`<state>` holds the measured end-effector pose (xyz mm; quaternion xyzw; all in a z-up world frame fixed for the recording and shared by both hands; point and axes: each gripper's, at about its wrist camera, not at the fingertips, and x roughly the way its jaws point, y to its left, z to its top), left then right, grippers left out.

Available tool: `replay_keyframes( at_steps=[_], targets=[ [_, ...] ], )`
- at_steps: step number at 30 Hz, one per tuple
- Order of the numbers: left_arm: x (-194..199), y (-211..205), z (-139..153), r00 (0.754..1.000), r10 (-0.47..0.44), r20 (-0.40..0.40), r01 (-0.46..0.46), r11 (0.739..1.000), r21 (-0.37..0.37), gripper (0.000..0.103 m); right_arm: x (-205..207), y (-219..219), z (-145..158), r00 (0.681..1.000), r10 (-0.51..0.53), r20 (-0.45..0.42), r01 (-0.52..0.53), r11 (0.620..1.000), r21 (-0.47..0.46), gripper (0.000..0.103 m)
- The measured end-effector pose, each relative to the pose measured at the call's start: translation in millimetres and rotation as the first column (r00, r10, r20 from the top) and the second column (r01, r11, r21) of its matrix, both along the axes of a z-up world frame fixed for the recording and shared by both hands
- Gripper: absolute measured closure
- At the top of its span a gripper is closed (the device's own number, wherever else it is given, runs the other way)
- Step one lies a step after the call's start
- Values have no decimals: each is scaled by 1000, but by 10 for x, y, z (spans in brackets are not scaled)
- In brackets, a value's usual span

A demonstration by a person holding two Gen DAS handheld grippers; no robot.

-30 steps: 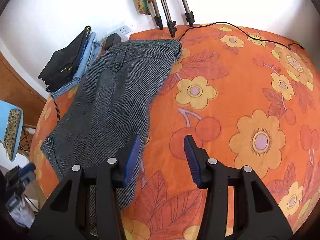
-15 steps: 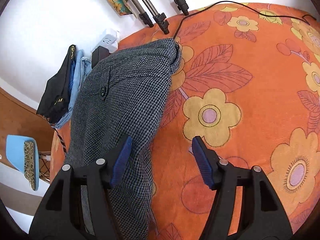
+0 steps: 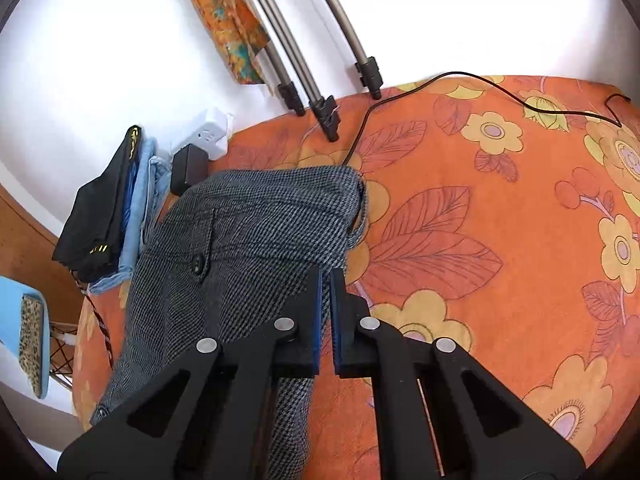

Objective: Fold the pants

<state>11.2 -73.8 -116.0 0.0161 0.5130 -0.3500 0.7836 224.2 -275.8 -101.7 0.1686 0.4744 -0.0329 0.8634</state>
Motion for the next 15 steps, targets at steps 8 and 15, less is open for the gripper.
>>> replay_keyframes(
  at_steps=[8, 15],
  targets=[
    [-110, 129, 363, 995, -24, 101, 27, 999, -32, 80, -174, 28, 248, 997, 71, 23, -70, 997, -31, 98],
    [167, 528, 560, 975, 114, 193, -112, 993, -24, 80, -471, 158, 377, 990, 138, 27, -137, 989, -57, 94]
  ],
)
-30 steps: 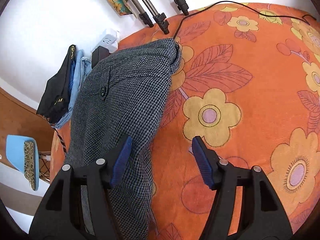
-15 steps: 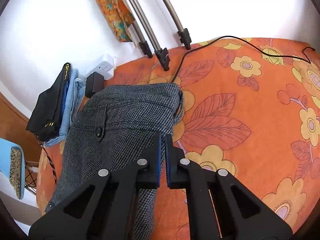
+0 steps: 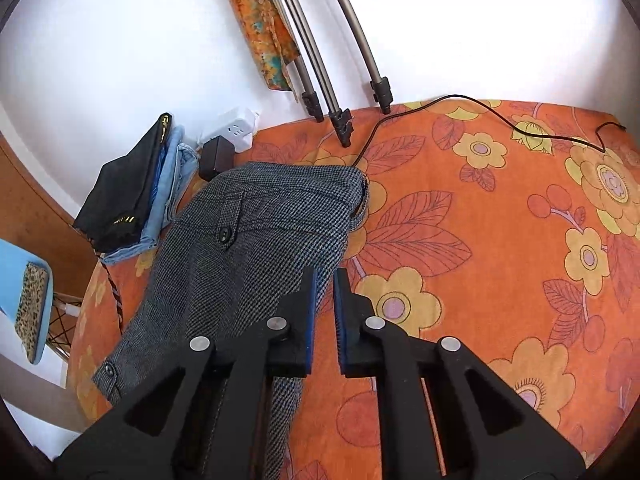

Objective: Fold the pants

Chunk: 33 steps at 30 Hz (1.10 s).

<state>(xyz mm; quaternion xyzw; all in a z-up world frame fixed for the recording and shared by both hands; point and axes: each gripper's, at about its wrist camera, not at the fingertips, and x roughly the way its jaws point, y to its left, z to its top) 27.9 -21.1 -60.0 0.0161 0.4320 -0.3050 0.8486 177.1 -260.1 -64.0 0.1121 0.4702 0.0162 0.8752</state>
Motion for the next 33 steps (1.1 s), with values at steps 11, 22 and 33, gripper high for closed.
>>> replay_keyframes(
  at_steps=[11, 22, 33],
  targets=[
    [439, 788, -481, 954, 282, -104, -270, 956, 118, 80, -133, 726, -476, 969, 220, -114, -227, 972, -58, 94],
    [225, 1026, -431, 956, 286, -70, -276, 954, 120, 88, -14, 662, -646, 975, 171, -144, -191, 973, -134, 86],
    [610, 1296, 21, 936, 351, -23, -352, 936, -10, 62, -489, 548, -198, 991, 122, -61, -127, 988, -84, 46]
  ],
)
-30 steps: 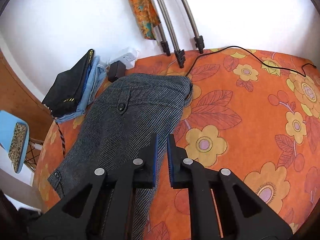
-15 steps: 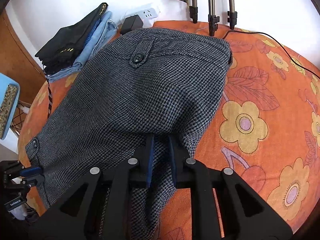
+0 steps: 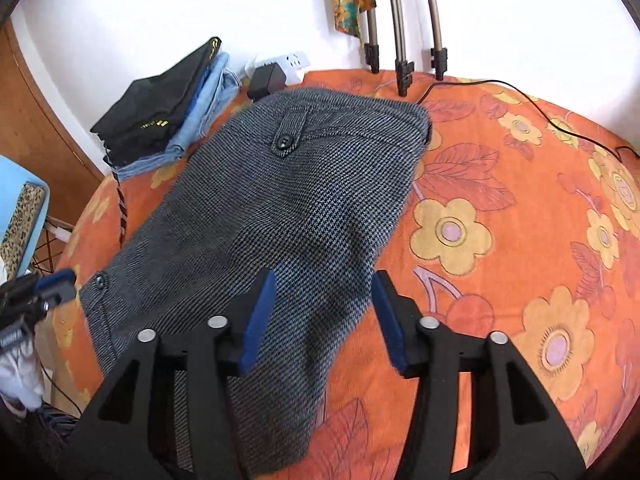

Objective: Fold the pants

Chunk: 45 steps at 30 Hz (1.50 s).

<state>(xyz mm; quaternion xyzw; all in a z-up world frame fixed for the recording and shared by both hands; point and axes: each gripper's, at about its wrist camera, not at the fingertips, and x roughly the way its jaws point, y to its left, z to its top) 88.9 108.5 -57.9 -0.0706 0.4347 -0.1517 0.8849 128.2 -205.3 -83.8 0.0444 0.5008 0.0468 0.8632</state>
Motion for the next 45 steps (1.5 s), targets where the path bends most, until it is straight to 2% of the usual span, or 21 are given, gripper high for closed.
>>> replay_keyframes(
  at_steps=[2, 4, 6, 9, 15, 23, 31, 33, 35, 38, 41, 45],
  targets=[
    [162, -13, 22, 999, -29, -20, 28, 999, -35, 50, -123, -33, 37, 1000, -23, -2, 23, 1000, 20, 45],
    [355, -37, -1, 999, -44, -31, 43, 999, -24, 48, -250, -65, 48, 999, -45, 3, 45, 998, 37, 41],
    [517, -46, -56, 996, -63, -57, 61, 998, -31, 48, -354, -100, 41, 997, -75, 15, 74, 997, 33, 35],
    [779, -30, -214, 991, -73, -116, 67, 996, -58, 48, -423, -166, -66, 994, -107, -9, 108, 993, 48, 33],
    [1142, -63, -431, 983, -75, -170, 69, 997, -43, 48, -409, -329, -340, 989, -120, -88, 129, 987, 101, 32],
    [1344, -206, -662, 975, -105, -198, 107, 994, 1, 48, -280, -324, -419, 991, -105, -77, 116, 981, 158, 32],
    [1388, -303, -710, 973, -134, -187, 143, 989, 34, 48, -204, -114, -461, 997, -61, -54, 68, 987, 144, 32],
    [1391, -331, -718, 973, -145, -177, 155, 987, 46, 49, -196, -47, -472, 998, -45, -44, 51, 990, 134, 34],
    [1382, -330, -721, 976, -143, -165, 154, 987, 53, 63, -189, 5, -486, 999, -32, -39, 37, 991, 126, 38],
    [1401, -278, -719, 977, -132, -165, 139, 990, 28, 77, -177, 49, -496, 999, -24, -35, 29, 990, 140, 46],
    [1402, -239, -724, 974, -139, -177, 140, 990, -7, 86, -166, 61, -506, 999, -22, -34, 27, 987, 159, 53],
    [1408, -292, -715, 975, -143, -171, 145, 989, 1, 89, -146, 37, -542, 999, -32, -42, 40, 980, 196, 77]
  ],
)
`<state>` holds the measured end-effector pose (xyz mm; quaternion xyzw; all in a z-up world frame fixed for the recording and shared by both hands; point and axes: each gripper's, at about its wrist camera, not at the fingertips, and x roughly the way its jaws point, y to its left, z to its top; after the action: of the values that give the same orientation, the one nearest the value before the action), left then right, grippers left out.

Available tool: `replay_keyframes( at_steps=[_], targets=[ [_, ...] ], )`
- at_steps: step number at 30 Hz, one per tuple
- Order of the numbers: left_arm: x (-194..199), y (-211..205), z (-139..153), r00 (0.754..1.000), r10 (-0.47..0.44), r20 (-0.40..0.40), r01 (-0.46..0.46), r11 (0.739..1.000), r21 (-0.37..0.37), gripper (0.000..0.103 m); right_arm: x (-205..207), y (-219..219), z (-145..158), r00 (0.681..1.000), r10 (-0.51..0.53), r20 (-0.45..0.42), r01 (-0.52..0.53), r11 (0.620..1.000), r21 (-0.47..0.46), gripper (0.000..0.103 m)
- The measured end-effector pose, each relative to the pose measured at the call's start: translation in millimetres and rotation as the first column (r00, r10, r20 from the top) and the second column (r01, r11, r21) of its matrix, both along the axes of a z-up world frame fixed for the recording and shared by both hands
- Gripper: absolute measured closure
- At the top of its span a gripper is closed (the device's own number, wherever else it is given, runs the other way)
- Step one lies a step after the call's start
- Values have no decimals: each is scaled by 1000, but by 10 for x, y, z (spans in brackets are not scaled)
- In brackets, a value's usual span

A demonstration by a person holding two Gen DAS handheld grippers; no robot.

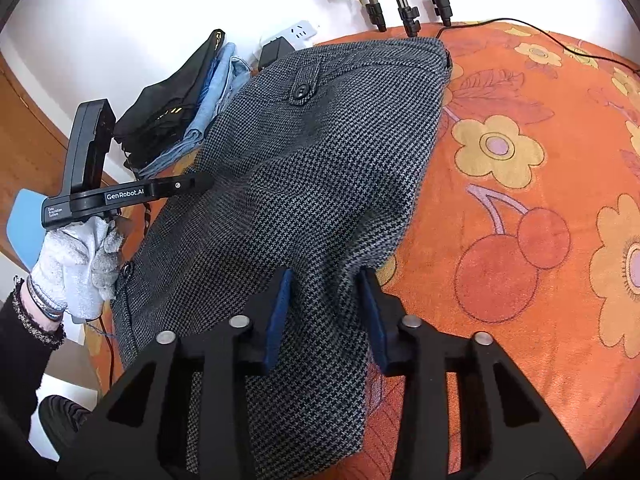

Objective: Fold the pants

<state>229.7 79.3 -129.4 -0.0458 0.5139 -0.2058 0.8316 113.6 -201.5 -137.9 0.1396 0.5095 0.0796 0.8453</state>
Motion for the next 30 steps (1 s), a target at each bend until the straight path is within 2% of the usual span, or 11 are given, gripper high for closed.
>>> replay_keyframes(
  at_steps=[2, 6, 13, 20, 24, 26, 30],
  targets=[
    [7, 12, 4, 1000, 6, -3, -6, 1000, -17, 90, 18, -27, -35, 1000, 0, -15, 0, 999, 38, 86],
    [12, 65, 26, 1000, 18, -13, -18, 998, -54, 91, 27, -85, -40, 1000, -13, -22, 15, 997, 76, 90],
    [11, 78, 71, 1000, 25, -1, -25, 997, -77, 92, 27, -96, -8, 1000, -17, -18, 19, 996, 82, 92],
    [-68, 147, 308, 998, 36, 41, -29, 985, -169, 95, -25, -140, 204, 999, -20, 36, 16, 994, 105, 96],
    [-75, 109, 336, 998, 39, 48, -31, 987, -158, 96, -59, -180, 286, 998, -26, 60, 20, 994, 110, 96],
    [-64, 130, 341, 998, 53, 35, -46, 982, -181, 96, -63, -168, 260, 998, -27, 56, 21, 994, 105, 96],
    [-18, 107, 260, 999, 41, 17, -38, 990, -136, 96, -32, -154, 177, 1000, -23, 20, 20, 995, 101, 95]
  ],
)
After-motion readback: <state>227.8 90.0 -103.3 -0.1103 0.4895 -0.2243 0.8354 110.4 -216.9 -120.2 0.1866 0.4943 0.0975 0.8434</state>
